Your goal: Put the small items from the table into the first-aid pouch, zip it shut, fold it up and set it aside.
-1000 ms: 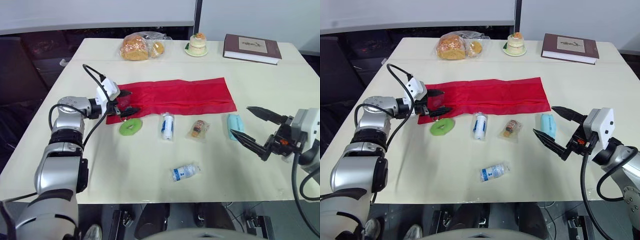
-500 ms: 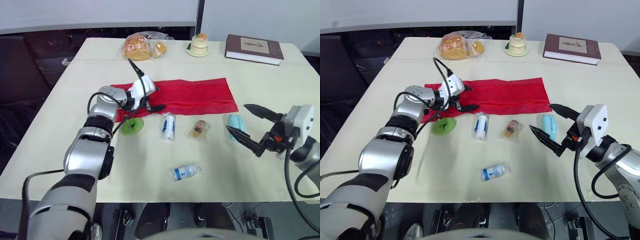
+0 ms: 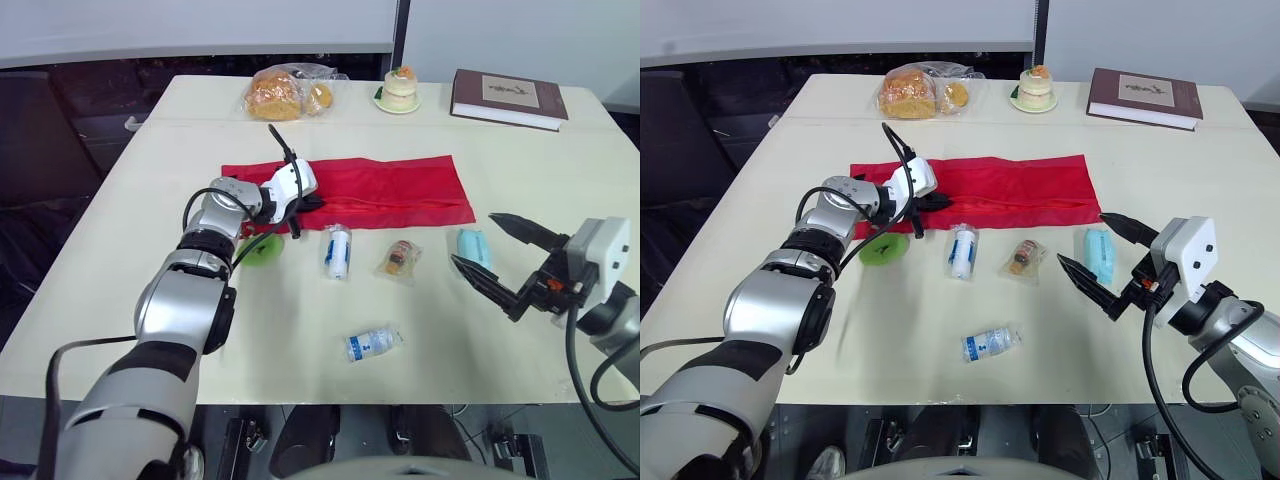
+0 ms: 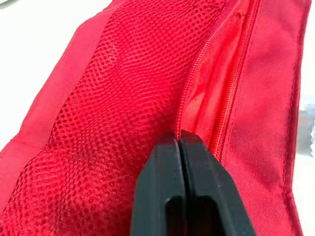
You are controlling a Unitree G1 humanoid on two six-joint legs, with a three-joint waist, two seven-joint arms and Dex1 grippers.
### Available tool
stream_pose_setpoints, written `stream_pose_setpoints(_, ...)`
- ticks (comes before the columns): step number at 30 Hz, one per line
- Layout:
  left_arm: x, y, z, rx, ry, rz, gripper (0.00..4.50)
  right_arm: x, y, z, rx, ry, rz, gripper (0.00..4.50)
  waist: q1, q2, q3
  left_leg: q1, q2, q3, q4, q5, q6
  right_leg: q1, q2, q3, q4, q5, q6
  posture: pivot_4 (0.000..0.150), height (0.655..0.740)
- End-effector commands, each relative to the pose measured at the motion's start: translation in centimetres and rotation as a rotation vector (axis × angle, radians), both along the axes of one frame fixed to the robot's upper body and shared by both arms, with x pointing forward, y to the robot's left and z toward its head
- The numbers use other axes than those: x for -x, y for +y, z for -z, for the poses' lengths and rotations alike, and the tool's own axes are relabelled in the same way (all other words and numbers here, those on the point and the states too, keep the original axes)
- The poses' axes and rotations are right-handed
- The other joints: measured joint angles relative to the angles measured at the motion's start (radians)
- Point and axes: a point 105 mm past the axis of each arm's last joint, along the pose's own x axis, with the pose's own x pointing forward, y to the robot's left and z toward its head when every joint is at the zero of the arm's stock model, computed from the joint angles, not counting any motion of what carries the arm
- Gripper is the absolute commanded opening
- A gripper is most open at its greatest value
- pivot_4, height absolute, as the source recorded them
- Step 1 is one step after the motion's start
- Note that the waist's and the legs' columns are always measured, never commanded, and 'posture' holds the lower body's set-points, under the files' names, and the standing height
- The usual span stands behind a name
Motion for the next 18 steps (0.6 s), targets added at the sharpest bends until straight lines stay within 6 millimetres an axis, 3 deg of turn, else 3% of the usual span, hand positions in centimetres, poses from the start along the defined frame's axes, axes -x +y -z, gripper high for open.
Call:
stream_pose_setpoints(1, -0.5, -0.3, -2.2, 0.04, -0.069, 0.004, 0.02, 0.5, 0.4, -0.7, 0.004, -0.022, -0.019, 4.5, 0.0, 0.0, 0.0, 0.0, 0.0, 0.0, 0.0, 0.0, 0.0, 0.0, 0.0, 0.0, 0.0, 0.0, 0.0, 0.15, 0.7289)
stream_pose_setpoints(9, -0.4, -0.1, -2.6, 0.082, -0.064, 0.003, 0.02, 0.5, 1.6, 0.3, 0.08, 0.058, -0.07, 4.5, 0.0, 0.0, 0.0, 0.0, 0.0, 0.0, 0.0, 0.0, 0.0, 0.0, 0.0, 0.0, 0.0, 0.0, 0.0, 0.15, 0.7289)
stream_pose_setpoints(18, -0.2, -0.4, -1.9, 0.091, -0.037, 0.016, 0.02, -3.2, 9.6, 3.3, 0.055, 0.259, -0.178, 4.5, -0.01, -0.002, 0.0, -0.001, 0.0, 0.0, 0.0, 0.0, 0.0, -0.001, 0.0, 0.0, 0.0, 0.0, 0.0, 0.15, 0.7289)
